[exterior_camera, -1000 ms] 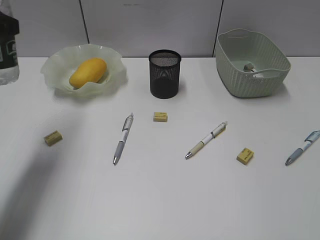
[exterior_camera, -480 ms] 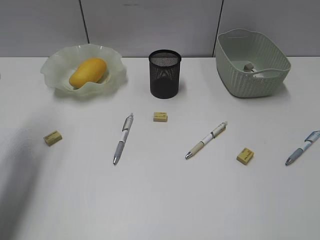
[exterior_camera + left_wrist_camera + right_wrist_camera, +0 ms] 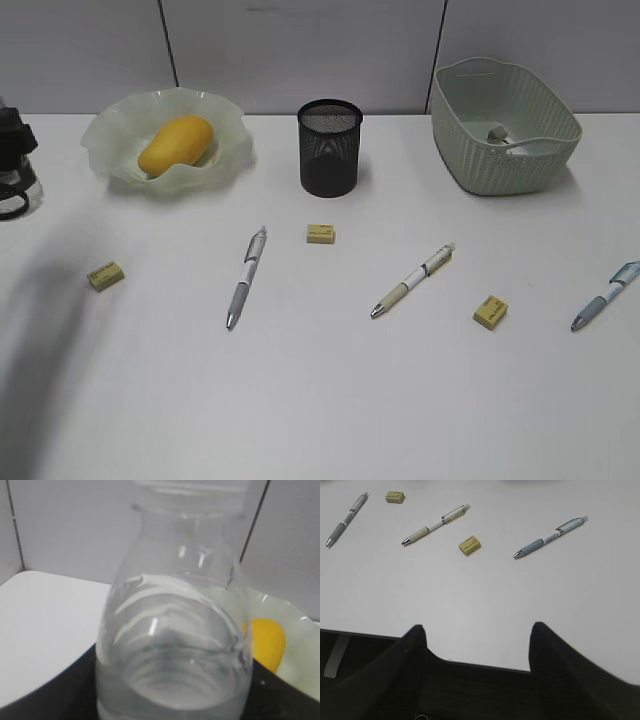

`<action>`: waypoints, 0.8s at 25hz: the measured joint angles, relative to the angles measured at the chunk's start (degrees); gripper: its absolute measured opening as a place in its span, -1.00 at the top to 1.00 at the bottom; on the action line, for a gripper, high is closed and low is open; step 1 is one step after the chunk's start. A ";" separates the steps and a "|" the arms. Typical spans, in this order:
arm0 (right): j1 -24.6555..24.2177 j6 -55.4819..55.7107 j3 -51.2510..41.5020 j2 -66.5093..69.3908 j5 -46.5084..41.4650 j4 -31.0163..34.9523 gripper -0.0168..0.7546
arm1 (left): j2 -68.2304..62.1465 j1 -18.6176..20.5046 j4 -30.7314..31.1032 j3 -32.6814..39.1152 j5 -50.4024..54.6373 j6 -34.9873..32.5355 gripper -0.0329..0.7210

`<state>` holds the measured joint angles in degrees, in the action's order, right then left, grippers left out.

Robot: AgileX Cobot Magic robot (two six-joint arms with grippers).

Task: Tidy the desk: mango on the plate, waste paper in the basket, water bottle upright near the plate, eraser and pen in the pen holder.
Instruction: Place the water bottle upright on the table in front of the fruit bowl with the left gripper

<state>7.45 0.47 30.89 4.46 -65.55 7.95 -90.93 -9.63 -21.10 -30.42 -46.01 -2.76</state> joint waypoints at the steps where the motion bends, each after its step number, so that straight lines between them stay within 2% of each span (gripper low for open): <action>1: 0.00 0.00 0.00 0.00 0.00 0.00 -0.36 | -1.62 0.00 2.03 0.00 -1.84 0.87 -0.40; 4: 0.00 0.00 0.00 0.00 0.00 0.00 -0.36 | -6.54 0.00 9.66 0.00 -10.16 2.76 -0.40; 7: 0.00 0.00 0.00 0.00 0.00 0.00 -0.36 | -12.28 -0.12 13.53 -0.11 -18.49 2.76 -0.40; 13: 0.00 0.00 0.00 0.00 0.00 0.00 -0.36 | -22.58 -0.12 14.38 -1.88 -20.00 2.76 -0.40; 20: 0.00 0.00 0.00 0.00 0.00 0.00 -0.36 | -27.42 -0.12 14.34 -5.88 -21.11 2.76 -0.39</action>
<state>7.45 0.47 30.89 4.46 -65.55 7.95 -118.34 -9.75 -6.76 -36.29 -67.12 0.00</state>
